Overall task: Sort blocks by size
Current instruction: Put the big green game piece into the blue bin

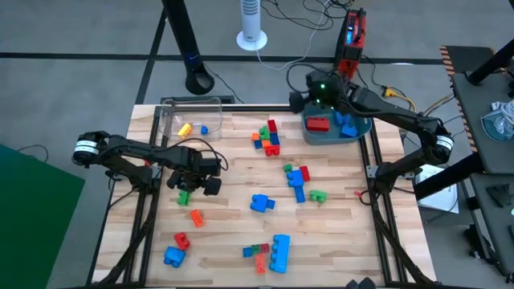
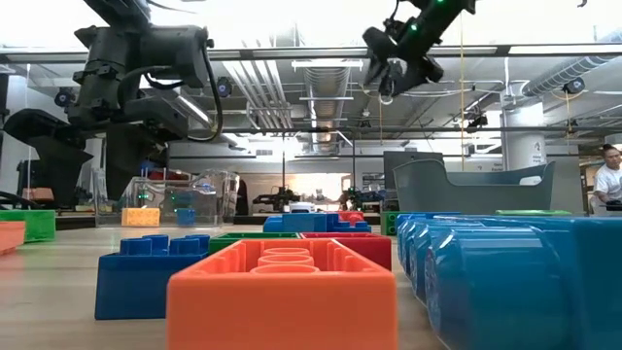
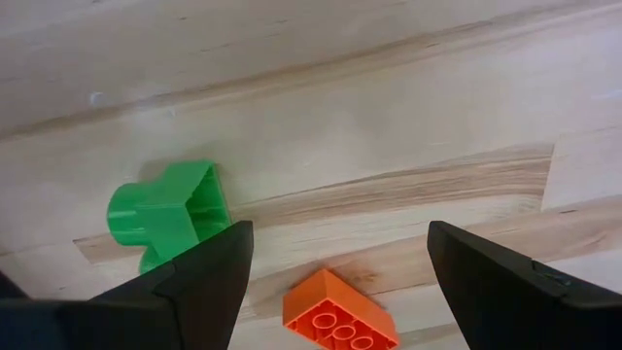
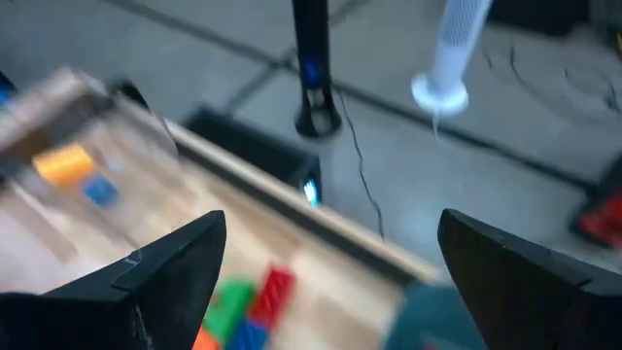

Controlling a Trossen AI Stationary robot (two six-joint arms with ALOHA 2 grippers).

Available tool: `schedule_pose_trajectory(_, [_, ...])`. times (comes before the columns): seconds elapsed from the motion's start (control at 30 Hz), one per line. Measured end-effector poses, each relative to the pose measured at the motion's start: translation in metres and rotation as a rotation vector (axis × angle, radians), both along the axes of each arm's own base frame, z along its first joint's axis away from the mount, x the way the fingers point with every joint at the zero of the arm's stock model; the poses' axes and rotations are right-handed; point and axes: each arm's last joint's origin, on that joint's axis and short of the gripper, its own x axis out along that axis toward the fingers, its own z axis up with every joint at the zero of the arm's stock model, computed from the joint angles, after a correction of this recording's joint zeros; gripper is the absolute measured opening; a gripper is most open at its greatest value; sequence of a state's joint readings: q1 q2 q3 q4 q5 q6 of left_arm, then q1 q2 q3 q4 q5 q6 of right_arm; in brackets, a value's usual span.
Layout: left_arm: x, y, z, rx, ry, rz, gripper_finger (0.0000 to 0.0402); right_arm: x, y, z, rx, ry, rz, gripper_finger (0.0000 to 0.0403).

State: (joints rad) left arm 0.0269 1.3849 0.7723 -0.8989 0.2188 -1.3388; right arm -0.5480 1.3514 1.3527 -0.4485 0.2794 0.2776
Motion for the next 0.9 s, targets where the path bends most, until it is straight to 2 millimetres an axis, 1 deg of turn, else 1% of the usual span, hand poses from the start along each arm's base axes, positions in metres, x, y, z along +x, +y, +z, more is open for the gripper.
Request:
schedule_pose_trajectory(0.1, [0.0002, 0.0000, 0.0000, 0.000, 0.000, 0.006, 0.0295, 0.0041, -0.0025, 0.0094, -0.069, -0.081, 0.009, 0.0363])
schedule_pose_trajectory(0.2, [0.0003, 0.0000, 0.0000, 0.000, -0.002, 0.006, 0.0295, 0.0055, -0.0034, 0.0135, -0.103, -0.109, 0.015, 0.0363])
schedule_pose_trajectory(0.47, [0.0008, 0.0000, 0.0000, 0.000, -0.007, 0.006, 0.0295, 0.0036, -0.0022, 0.0082, -0.077, -0.050, 0.020, 0.0363])
schedule_pose_trajectory(0.9, [0.0016, 0.0000, 0.0001, -0.001, -0.014, 0.014, 0.0295, 0.0023, -0.0014, 0.0048, -0.062, -0.014, 0.025, 0.0363])
